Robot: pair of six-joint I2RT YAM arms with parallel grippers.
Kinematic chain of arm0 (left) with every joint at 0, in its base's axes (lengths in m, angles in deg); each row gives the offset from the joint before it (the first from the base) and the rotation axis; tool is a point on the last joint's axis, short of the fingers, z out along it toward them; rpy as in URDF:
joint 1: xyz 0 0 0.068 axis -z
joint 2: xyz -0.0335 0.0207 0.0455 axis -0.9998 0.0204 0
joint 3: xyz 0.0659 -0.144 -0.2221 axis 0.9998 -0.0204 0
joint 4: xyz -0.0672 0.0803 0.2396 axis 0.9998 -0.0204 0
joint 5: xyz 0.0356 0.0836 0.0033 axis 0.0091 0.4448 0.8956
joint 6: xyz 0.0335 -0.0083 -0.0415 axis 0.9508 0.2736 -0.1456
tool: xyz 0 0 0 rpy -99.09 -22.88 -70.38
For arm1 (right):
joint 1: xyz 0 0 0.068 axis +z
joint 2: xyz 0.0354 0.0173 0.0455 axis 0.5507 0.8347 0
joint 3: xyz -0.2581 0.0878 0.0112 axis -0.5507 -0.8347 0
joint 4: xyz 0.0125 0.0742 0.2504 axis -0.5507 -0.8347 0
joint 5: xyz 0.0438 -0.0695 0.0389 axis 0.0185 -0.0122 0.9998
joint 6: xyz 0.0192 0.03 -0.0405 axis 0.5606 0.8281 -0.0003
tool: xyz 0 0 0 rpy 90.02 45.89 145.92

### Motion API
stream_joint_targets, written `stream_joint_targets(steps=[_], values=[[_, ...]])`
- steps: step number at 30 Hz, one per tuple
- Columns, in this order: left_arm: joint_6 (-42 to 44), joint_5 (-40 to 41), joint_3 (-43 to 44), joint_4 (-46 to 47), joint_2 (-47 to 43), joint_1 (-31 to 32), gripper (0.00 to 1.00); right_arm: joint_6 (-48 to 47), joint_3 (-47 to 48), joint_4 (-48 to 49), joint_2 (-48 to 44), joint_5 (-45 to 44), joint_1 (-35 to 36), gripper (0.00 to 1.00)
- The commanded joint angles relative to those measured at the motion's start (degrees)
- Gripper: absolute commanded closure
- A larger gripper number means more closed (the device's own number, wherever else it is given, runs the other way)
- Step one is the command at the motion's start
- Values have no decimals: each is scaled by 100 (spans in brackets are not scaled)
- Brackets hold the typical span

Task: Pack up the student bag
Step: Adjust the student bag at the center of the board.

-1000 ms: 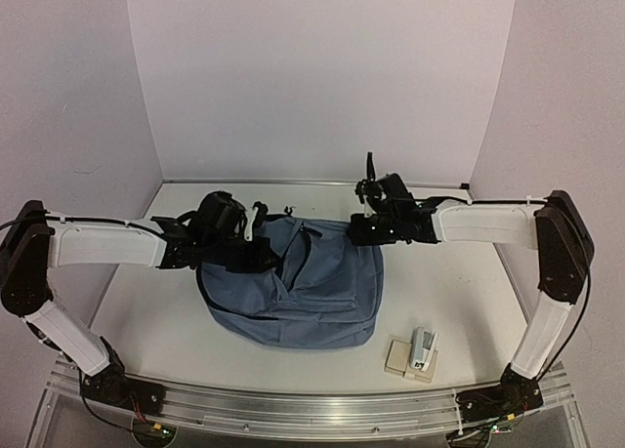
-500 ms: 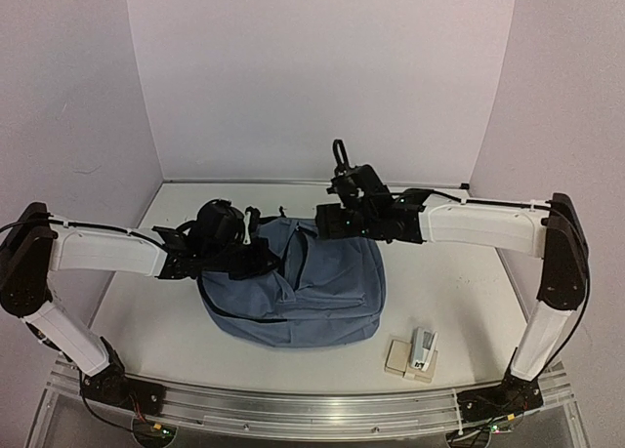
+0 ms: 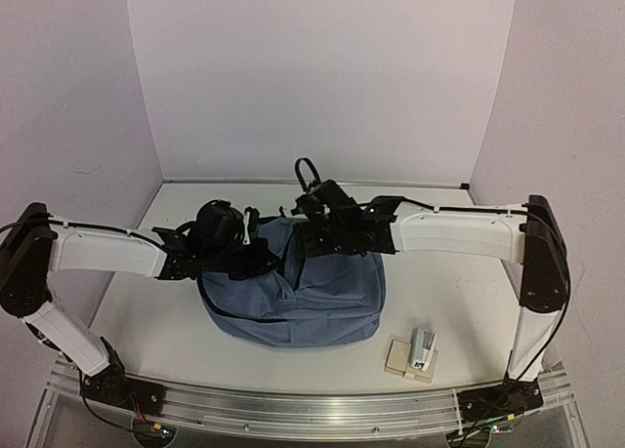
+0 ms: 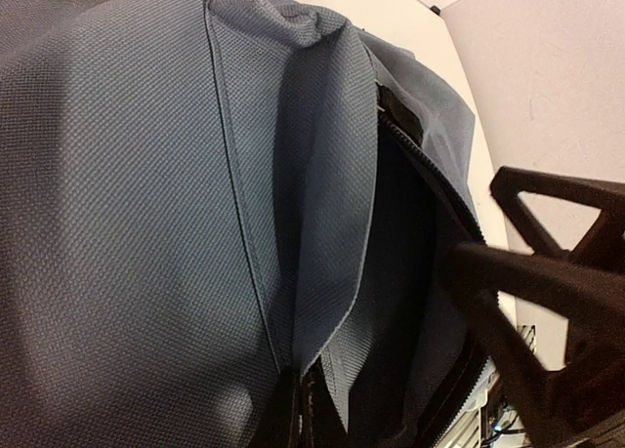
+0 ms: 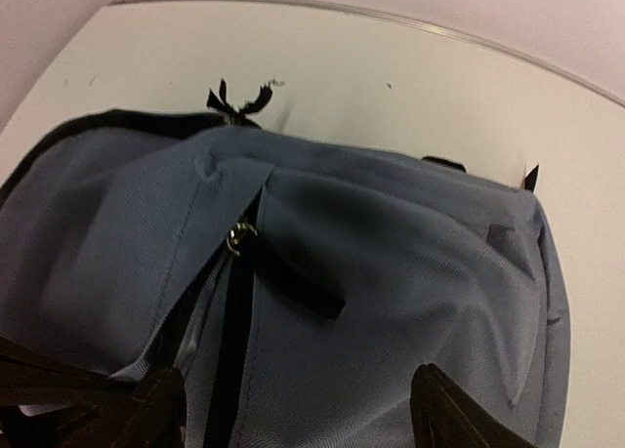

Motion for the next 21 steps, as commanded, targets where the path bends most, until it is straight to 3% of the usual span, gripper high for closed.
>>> stream_joint_targets(steps=[1, 4, 7, 9, 12, 15, 18, 21], values=[[-63, 241, -50, 19, -170, -7, 100, 188, 308, -583, 228, -341, 172, 32], [-41, 241, -50, 20, -183, -7, 100, 259, 327, -651, 211, -449, 178, 51], [88, 88, -12, 61, -199, -9, 99, 321, 363, -655, 85, -525, 180, 81], [207, -29, 48, 69, -246, -7, 89, 361, 389, -654, -63, -564, 178, 92], [368, -154, 122, 171, -445, -7, 71, 395, 409, -646, -315, -620, 177, 100], [489, -249, 221, 264, -639, -7, 56, 410, 402, -637, -541, -668, 183, 100], [548, -337, 218, 431, -819, -7, 51, 428, 382, -629, -655, -717, 181, 100], [520, -328, 113, 581, -847, -6, 59, 464, 337, -605, -720, -734, 179, 100]])
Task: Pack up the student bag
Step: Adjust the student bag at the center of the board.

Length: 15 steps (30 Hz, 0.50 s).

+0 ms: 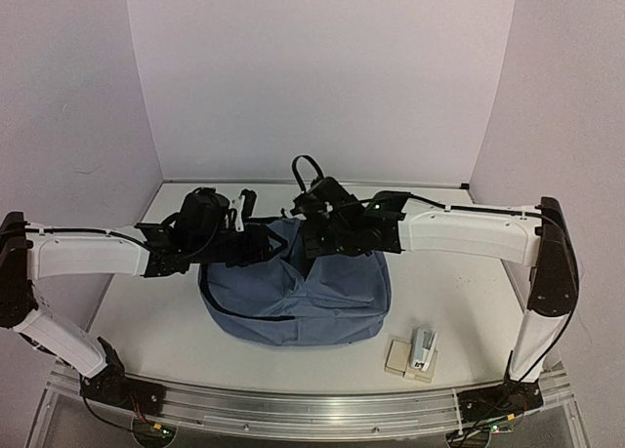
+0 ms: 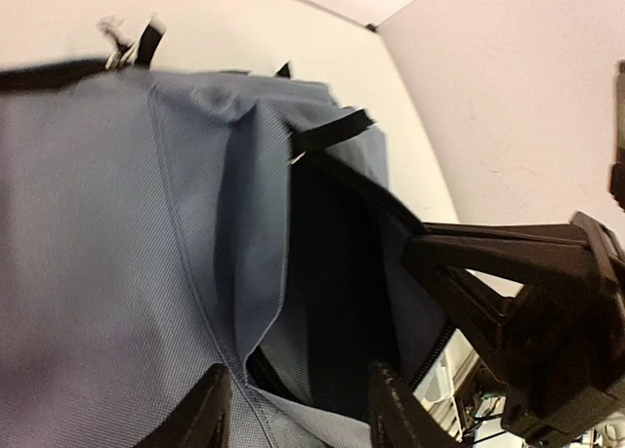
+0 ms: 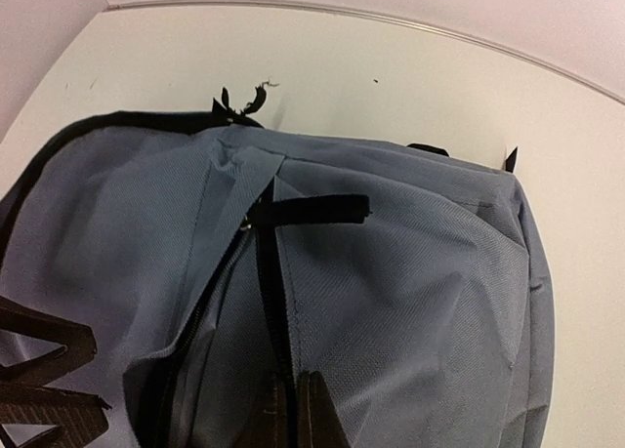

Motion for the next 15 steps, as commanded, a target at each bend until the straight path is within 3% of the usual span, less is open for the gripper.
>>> stream_joint_targets(steps=[1, 8, 15], values=[[110, -73, 85, 474, -203, -4, 63, 79, 157, 35, -503, -425, -25, 100], [-50, -310, 371, 676, 451, -6, 76, 131, 78, 83, -485, -368, -22, 100], [-242, -1041, 436, 1856, 1311, -4, 87, 145, 21, 120, -494, -367, -22, 100]])
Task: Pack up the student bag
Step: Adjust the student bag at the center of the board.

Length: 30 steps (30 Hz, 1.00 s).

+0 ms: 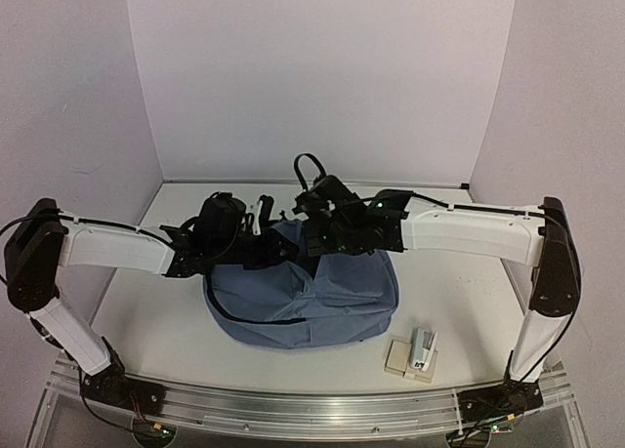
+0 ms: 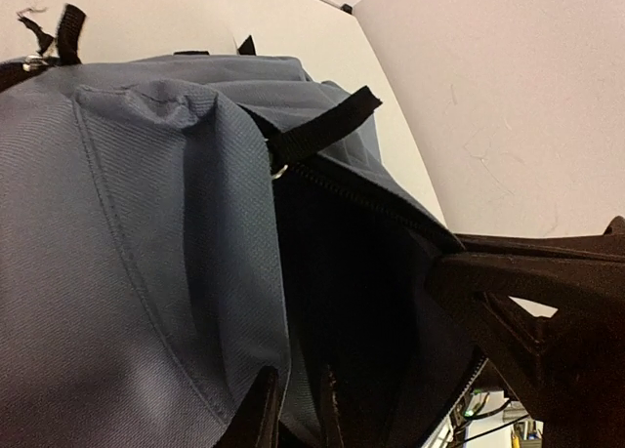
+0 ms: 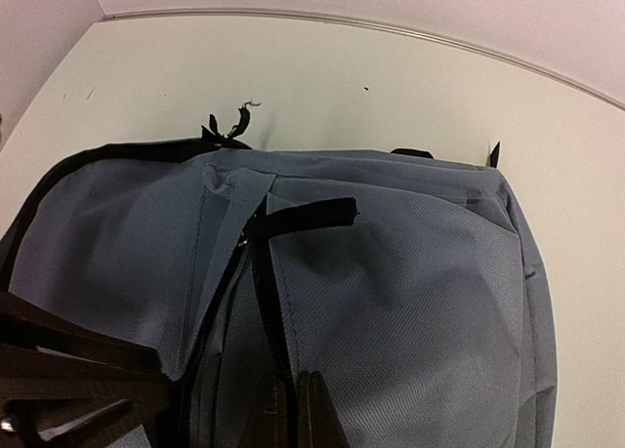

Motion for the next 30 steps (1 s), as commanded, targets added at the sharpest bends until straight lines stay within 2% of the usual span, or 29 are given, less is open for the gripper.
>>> stream_joint_targets(steps=[1, 4, 6, 10, 13, 17, 20, 23, 24, 25, 27, 29, 30], values=[[-219, -654, 249, 1213, 551, -4, 87, 98, 29, 189, -410, -273, -20, 100], [-320, -745, 249, 1662, 970, 9, 88, 107, 24, 205, -418, -256, -19, 100], [-322, -674, 329, 1554, 1237, 12, 89, 102, 34, 208, -426, -262, -19, 100], [-503, -30, 453, 514, 1606, 13, 96, 64, 38, 208, -559, -396, -22, 100], [-641, 553, 481, -435, 1828, 13, 96, 17, 37, 212, -713, -516, -16, 100], [-832, 1058, 550, -1181, 2049, 9, 96, -22, 47, 208, -841, -541, -22, 100], [-892, 1192, 605, -1414, 2036, 13, 96, -36, -15, 208, -899, -550, -18, 100], [-752, 1115, 622, -1210, 1872, 13, 92, -12, -127, 208, -955, -536, -18, 100], [-625, 1025, 638, -1058, 1792, 13, 89, 5, -183, 208, -1003, -504, -22, 96], [-475, 914, 647, -926, 1669, 13, 85, 20, -249, 208, -1066, -453, -21, 86], [-285, 650, 635, -733, 1343, 13, 76, 44, -505, 207, -1246, -329, -27, 54], [-216, 580, 528, -620, 885, 13, 70, 118, -825, 173, -1500, -226, -35, 30], [-199, 606, 412, -602, 709, 13, 66, 170, -1076, 137, -1689, -186, -48, 23]])
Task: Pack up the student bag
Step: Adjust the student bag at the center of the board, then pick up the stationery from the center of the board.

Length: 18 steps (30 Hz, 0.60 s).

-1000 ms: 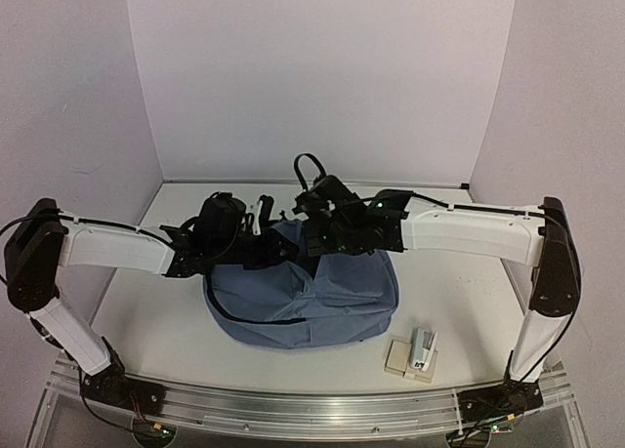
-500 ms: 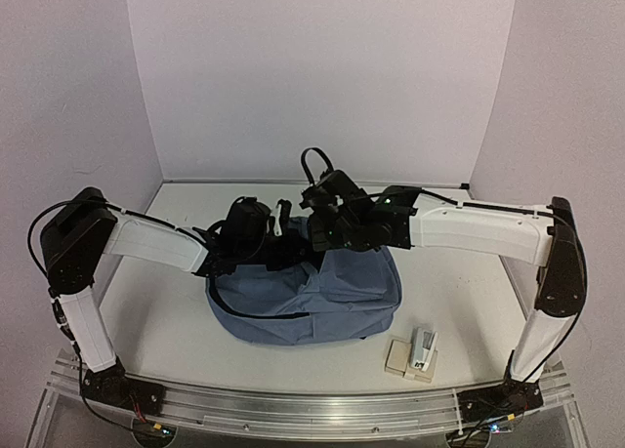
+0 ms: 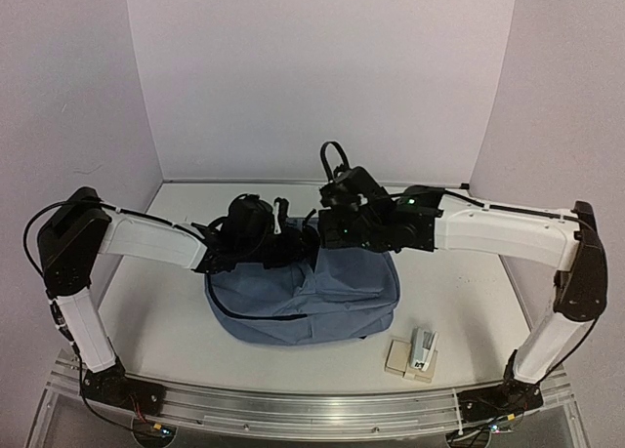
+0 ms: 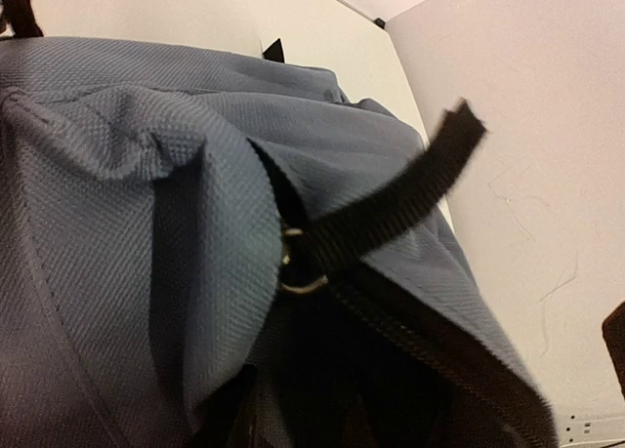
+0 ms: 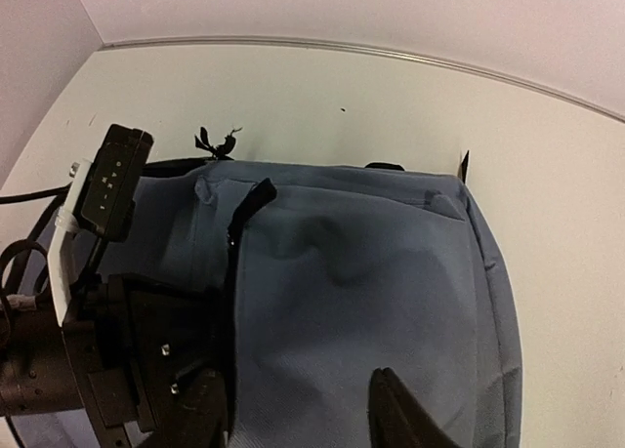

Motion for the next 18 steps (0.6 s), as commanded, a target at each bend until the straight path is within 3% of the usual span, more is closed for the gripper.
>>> stream_joint_targets(steps=[1, 8, 14, 18], values=[[350, 185, -553, -853, -758, -98, 63, 230, -737, -19, -1048, 7, -60, 19], [406, 775, -1118, -1715, -2027, -109, 35, 1161, -2565, -545, -2437, 843, -683, 7], [428, 1102, -1248, -2144, -2573, -113, 14, 2169, -3778, -1048, -3182, 1405, -773, 6], [438, 1091, -1270, -2150, -2658, -113, 7, 2592, -4327, -1282, -3355, 1843, -768, 8]])
